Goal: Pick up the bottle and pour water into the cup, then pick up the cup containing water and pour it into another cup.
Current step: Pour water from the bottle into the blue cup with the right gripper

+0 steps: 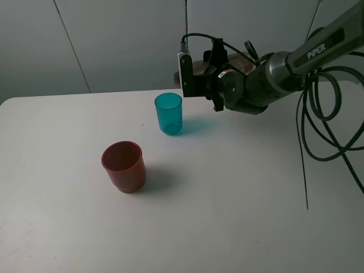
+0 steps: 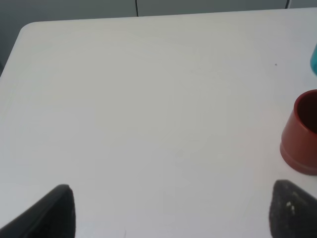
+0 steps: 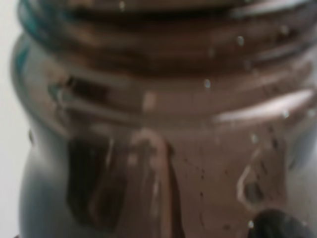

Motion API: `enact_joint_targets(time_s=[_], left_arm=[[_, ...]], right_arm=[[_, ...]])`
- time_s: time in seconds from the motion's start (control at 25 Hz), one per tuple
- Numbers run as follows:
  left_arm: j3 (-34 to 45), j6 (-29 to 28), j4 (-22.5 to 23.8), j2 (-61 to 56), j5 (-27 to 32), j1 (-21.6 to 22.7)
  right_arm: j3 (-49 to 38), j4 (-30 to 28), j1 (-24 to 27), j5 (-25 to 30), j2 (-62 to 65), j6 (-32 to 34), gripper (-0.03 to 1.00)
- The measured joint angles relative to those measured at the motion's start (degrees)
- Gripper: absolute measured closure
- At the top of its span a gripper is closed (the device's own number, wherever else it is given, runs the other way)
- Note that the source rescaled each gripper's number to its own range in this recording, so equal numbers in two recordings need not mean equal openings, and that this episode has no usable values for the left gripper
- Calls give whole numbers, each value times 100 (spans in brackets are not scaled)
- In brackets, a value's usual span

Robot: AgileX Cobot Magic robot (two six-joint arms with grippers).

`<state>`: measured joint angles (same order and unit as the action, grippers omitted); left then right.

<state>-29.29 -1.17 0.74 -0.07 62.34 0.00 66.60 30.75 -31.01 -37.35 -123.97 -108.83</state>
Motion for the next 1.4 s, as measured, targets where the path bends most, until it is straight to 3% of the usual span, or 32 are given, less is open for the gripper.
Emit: enact_joint_targets(time_s=[0.84,1.4], left_arm=[[0,0,0,0,0,0],[0,0,0,0,0,0]], right_arm=[[328,-446,-24,-108,-89,-143,96],[328,-479,-24,-131,-98,-676,96]])
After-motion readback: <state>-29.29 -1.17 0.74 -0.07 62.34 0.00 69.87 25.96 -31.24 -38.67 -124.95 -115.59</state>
